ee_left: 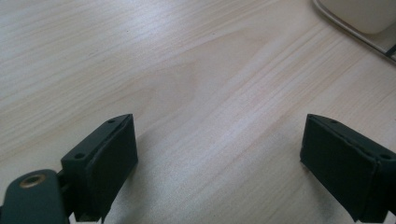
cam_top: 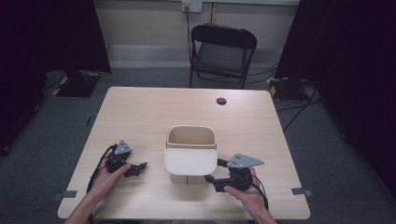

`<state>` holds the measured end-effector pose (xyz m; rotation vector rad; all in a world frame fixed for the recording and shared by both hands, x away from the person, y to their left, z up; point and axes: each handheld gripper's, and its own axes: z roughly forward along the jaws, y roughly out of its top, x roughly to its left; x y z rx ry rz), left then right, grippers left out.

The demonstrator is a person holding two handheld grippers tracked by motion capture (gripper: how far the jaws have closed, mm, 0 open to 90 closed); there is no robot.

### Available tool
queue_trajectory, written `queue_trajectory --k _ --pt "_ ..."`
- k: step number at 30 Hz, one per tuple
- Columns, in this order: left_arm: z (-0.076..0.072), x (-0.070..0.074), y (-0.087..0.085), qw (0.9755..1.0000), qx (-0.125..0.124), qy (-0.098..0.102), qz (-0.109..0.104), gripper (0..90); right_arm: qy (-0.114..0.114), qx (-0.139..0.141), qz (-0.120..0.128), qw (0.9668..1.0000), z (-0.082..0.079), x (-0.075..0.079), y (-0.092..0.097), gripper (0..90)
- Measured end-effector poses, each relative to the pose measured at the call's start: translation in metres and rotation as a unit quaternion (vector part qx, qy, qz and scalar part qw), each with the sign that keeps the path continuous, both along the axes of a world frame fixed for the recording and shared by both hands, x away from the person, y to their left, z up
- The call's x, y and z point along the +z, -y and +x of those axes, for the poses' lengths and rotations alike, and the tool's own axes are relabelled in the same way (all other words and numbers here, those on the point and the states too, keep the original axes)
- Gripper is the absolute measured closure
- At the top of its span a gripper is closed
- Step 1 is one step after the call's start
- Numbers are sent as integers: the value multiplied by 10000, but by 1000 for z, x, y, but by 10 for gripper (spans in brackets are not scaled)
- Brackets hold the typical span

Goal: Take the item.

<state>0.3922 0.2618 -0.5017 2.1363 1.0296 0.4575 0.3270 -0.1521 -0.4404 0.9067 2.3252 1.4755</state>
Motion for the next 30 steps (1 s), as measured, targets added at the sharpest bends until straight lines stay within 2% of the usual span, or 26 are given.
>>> queue_trajectory --k 20,30 --pt "0 0 0 10000 3 -2 -3 102 1 0 47 10000 0 3 0 239" --pt "0 0 0 10000 5 -3 -7 102 33 -52 84 9999 1 7 1 194"
